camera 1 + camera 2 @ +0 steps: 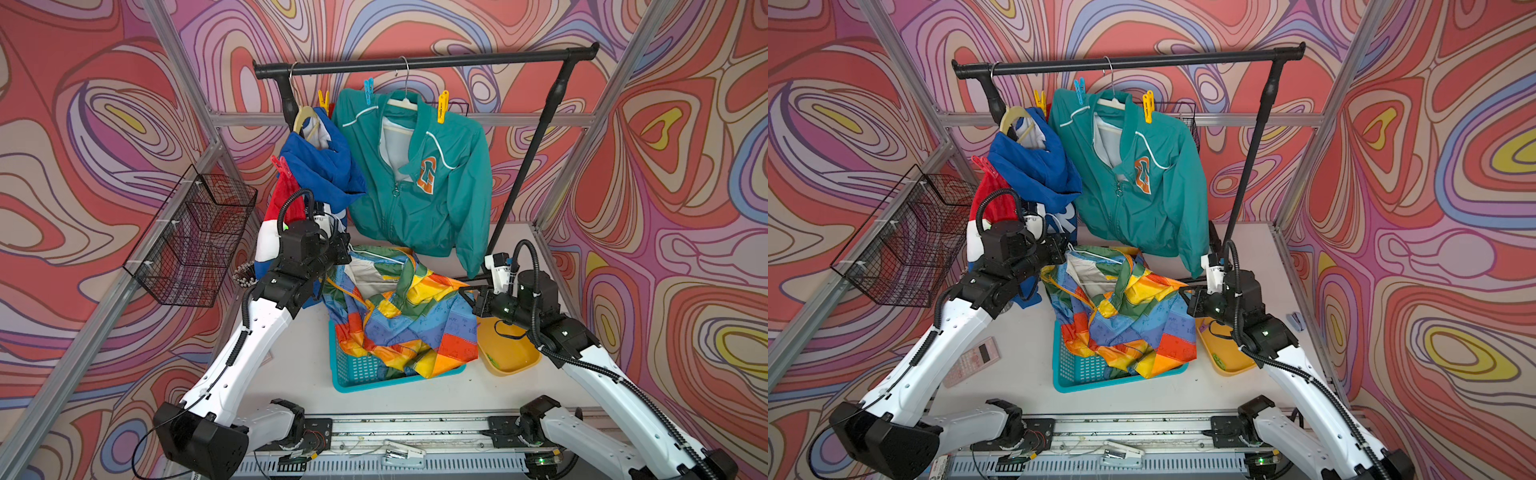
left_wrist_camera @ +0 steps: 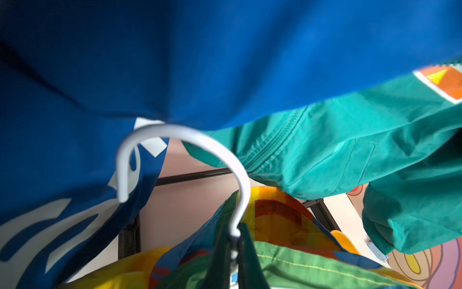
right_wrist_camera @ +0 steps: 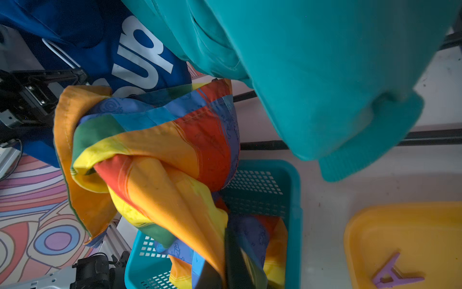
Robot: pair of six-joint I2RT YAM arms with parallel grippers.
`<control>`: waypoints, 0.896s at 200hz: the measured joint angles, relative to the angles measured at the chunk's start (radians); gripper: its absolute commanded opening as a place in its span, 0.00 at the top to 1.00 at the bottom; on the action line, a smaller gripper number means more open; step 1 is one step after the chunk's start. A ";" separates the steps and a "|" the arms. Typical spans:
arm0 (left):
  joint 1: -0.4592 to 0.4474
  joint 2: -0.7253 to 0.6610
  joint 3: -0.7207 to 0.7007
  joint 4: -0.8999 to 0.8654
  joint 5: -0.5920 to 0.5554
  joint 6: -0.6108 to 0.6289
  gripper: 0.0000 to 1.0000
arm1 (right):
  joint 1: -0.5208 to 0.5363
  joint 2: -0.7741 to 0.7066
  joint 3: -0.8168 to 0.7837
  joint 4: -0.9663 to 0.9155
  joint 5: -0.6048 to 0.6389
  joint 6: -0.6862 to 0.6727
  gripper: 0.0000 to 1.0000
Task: Remove the clothespins securing jackets to the hanger
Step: Remove the jacket from the hanger.
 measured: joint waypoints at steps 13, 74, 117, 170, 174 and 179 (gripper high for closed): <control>0.006 -0.002 -0.003 -0.006 0.007 -0.014 1.00 | -0.001 0.000 -0.010 0.002 -0.005 0.003 1.00; 0.026 -0.007 -0.004 -0.011 0.039 -0.056 1.00 | -0.001 -0.013 -0.005 -0.007 -0.022 -0.017 0.83; 0.019 -0.011 -0.004 -0.016 0.034 -0.059 1.00 | 0.040 -0.009 0.053 -0.031 -0.006 -0.089 0.48; -0.024 0.002 0.024 -0.054 0.009 -0.051 1.00 | 0.154 0.053 0.145 -0.075 0.074 -0.241 0.44; -0.026 0.003 0.026 -0.055 0.008 -0.051 1.00 | 0.161 0.060 0.146 -0.076 0.075 -0.249 0.44; -0.028 0.005 0.028 -0.057 0.008 -0.051 1.00 | 0.170 0.071 0.150 -0.080 0.078 -0.262 0.45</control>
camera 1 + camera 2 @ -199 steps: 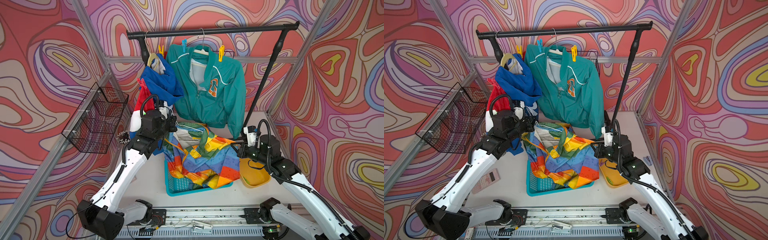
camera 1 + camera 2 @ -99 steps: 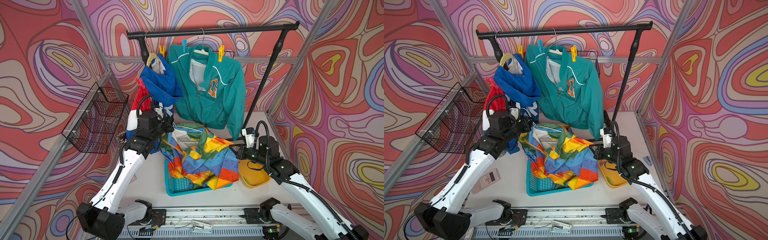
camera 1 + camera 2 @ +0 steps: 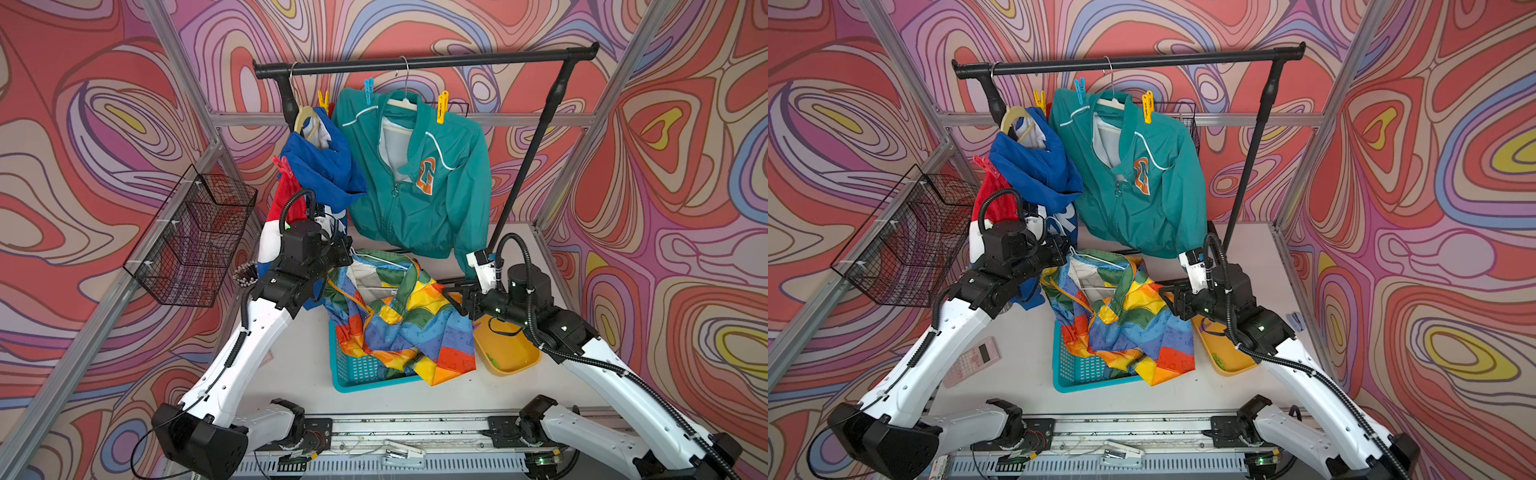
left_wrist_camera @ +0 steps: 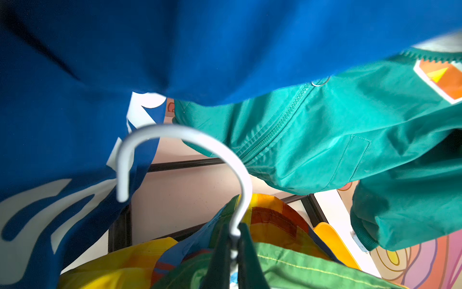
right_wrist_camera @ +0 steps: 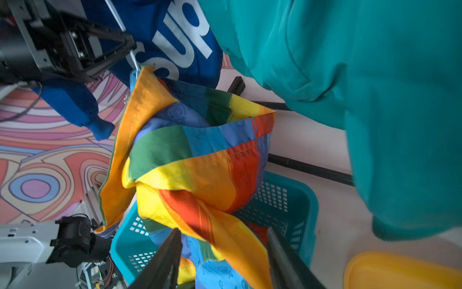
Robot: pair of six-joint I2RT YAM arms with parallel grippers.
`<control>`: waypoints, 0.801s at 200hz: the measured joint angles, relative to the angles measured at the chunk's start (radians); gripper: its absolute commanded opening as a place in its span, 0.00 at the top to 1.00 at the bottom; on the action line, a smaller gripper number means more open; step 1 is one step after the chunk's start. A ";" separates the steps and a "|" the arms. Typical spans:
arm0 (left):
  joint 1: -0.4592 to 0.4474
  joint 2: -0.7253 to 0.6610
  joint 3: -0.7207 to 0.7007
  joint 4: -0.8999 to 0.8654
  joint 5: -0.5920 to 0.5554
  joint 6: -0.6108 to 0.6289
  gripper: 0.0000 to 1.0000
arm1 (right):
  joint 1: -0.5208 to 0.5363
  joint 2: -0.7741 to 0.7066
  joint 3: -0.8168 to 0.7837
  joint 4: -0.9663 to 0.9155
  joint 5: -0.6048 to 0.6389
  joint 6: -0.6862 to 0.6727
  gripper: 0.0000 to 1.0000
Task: Remove the clothespins securing jackets to the hanger
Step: Remove the jacket from the hanger.
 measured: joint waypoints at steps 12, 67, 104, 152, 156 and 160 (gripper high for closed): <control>-0.001 0.006 0.006 -0.005 -0.002 0.000 1.00 | 0.019 0.027 0.008 -0.009 0.006 -0.028 0.48; -0.002 0.027 0.027 -0.017 -0.002 0.000 1.00 | 0.062 0.080 0.012 -0.030 0.038 -0.097 0.97; -0.002 0.028 0.027 -0.017 -0.002 0.000 1.00 | 0.062 0.038 0.002 -0.024 0.097 -0.084 1.00; 0.023 0.025 0.027 -0.018 0.038 -0.001 1.00 | -0.024 0.003 -0.064 0.014 0.081 0.027 1.00; 0.025 0.025 0.027 -0.019 0.043 -0.001 1.00 | -0.040 0.002 -0.076 0.021 0.073 0.040 1.00; 0.027 0.024 0.027 -0.021 0.048 -0.001 1.00 | -0.053 0.002 -0.086 0.027 0.066 0.050 1.00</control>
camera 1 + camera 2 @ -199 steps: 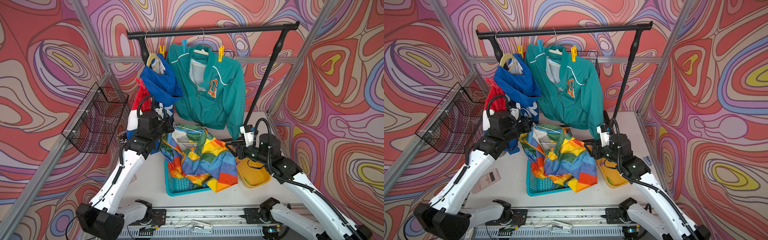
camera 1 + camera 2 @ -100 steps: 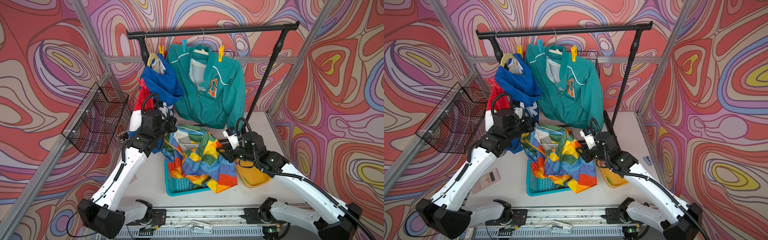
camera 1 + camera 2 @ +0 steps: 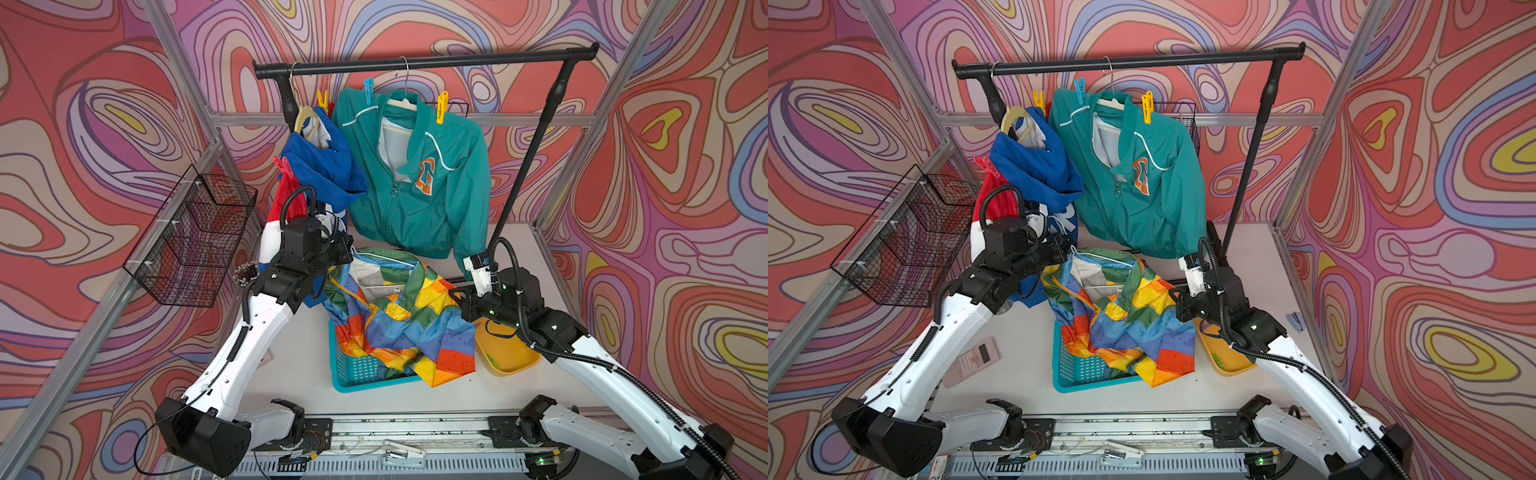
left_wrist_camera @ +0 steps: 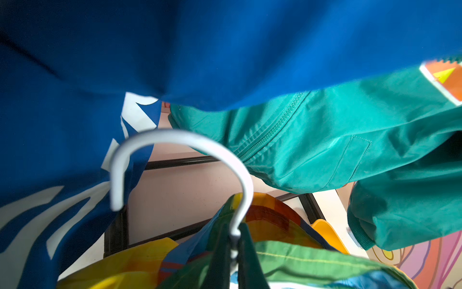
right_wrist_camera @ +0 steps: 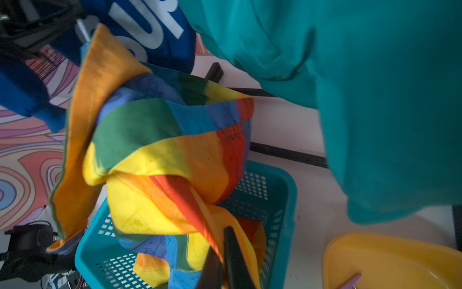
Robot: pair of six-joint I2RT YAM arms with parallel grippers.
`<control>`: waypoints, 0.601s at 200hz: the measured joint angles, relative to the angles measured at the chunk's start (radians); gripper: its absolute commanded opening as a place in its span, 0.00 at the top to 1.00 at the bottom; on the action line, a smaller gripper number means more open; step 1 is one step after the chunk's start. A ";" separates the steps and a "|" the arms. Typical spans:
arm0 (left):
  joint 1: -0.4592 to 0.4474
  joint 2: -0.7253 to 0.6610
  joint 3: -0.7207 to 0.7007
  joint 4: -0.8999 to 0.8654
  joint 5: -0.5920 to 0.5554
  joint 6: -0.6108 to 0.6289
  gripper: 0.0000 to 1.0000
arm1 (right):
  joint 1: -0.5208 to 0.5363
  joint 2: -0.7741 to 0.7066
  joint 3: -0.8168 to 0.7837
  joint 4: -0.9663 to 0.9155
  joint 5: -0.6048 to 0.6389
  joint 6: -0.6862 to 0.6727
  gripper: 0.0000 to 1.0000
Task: Remove the clothespins securing jackets to the hanger
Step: Remove the jacket from the hanger.
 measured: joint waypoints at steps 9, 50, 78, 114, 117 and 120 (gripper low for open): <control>0.003 -0.003 -0.003 -0.003 0.010 0.000 1.00 | -0.023 0.000 -0.021 0.013 -0.013 0.025 1.00; 0.042 -0.036 -0.043 -0.013 0.049 0.000 1.00 | -0.060 -0.010 -0.088 0.099 -0.083 0.130 1.00; 0.061 -0.053 -0.062 -0.013 0.077 -0.004 1.00 | -0.075 -0.009 -0.117 0.140 -0.125 0.183 1.00; 0.084 -0.060 -0.070 -0.009 0.108 -0.019 1.00 | -0.085 -0.010 -0.125 0.158 -0.151 0.212 1.00; 0.087 -0.061 -0.072 -0.008 0.113 -0.022 1.00 | -0.090 -0.010 -0.128 0.161 -0.157 0.216 1.00; 0.090 -0.063 -0.074 -0.007 0.117 -0.024 1.00 | -0.095 -0.011 -0.132 0.166 -0.164 0.218 1.00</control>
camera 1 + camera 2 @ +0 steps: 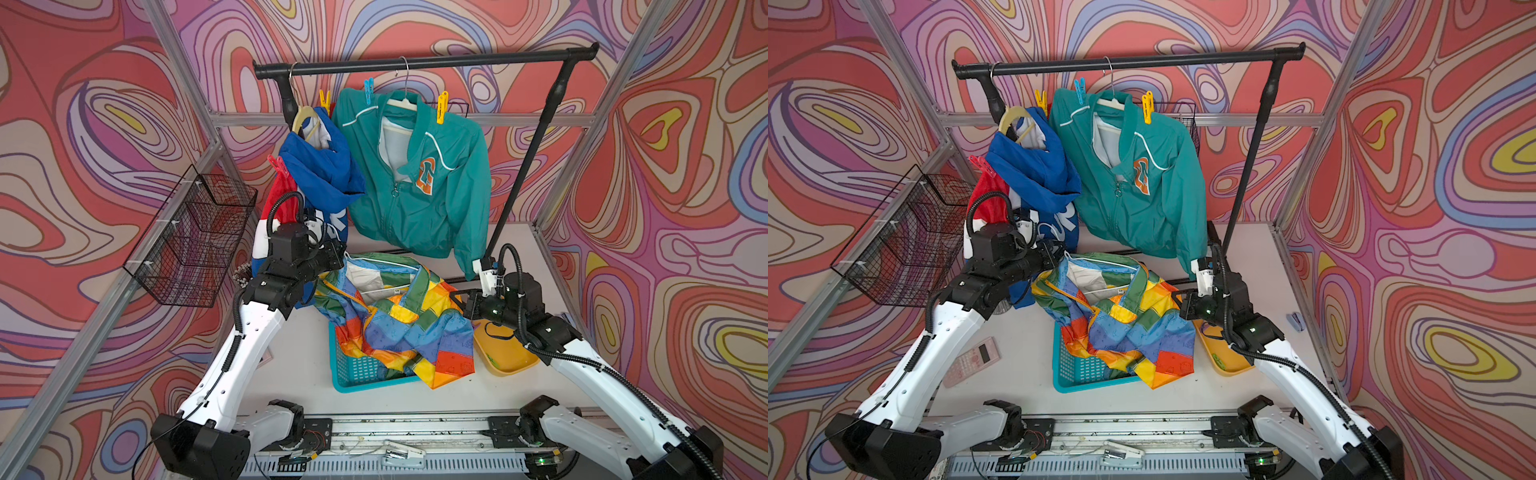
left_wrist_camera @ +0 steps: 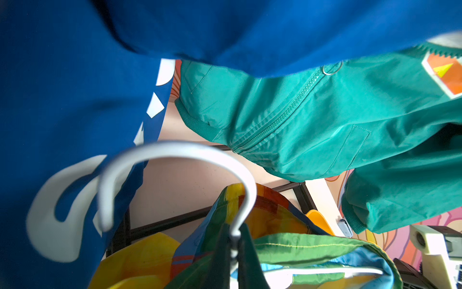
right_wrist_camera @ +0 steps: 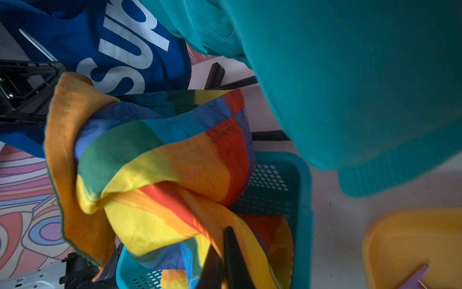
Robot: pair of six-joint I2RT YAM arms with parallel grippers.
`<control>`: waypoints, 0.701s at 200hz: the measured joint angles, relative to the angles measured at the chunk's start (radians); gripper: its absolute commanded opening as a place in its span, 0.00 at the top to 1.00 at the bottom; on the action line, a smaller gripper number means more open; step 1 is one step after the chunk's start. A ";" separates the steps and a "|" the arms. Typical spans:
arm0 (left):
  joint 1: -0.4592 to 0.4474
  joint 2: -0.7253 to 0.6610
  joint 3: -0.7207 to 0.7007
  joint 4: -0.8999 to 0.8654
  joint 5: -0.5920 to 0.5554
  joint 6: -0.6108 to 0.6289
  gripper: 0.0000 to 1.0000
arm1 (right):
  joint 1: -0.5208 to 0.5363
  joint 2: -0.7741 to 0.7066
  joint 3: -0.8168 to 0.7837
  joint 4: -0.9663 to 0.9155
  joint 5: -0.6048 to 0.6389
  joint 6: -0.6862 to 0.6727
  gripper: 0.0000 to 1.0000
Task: Remove the clothespins securing jackets to the hanger
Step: Remove the jacket from the hanger.
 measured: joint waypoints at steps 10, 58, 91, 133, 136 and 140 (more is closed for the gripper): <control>0.014 -0.003 -0.005 0.001 0.018 -0.008 1.00 | -0.020 -0.001 -0.013 0.013 -0.023 0.011 1.00; 0.055 -0.011 -0.027 0.027 0.088 -0.037 1.00 | -0.068 0.032 -0.039 0.045 -0.100 0.054 1.00; 0.061 -0.021 -0.028 0.044 0.127 -0.058 1.00 | -0.065 0.063 -0.038 0.042 -0.105 0.050 1.00; 0.046 -0.022 -0.028 0.087 0.140 -0.082 1.00 | 0.056 0.061 0.013 -0.060 0.005 -0.017 1.00; 0.041 -0.021 -0.028 0.089 0.137 -0.082 1.00 | 0.067 0.061 0.017 -0.062 0.012 -0.020 1.00; 0.032 -0.021 -0.028 0.092 0.130 -0.081 1.00 | 0.083 0.062 0.022 -0.066 0.024 -0.022 1.00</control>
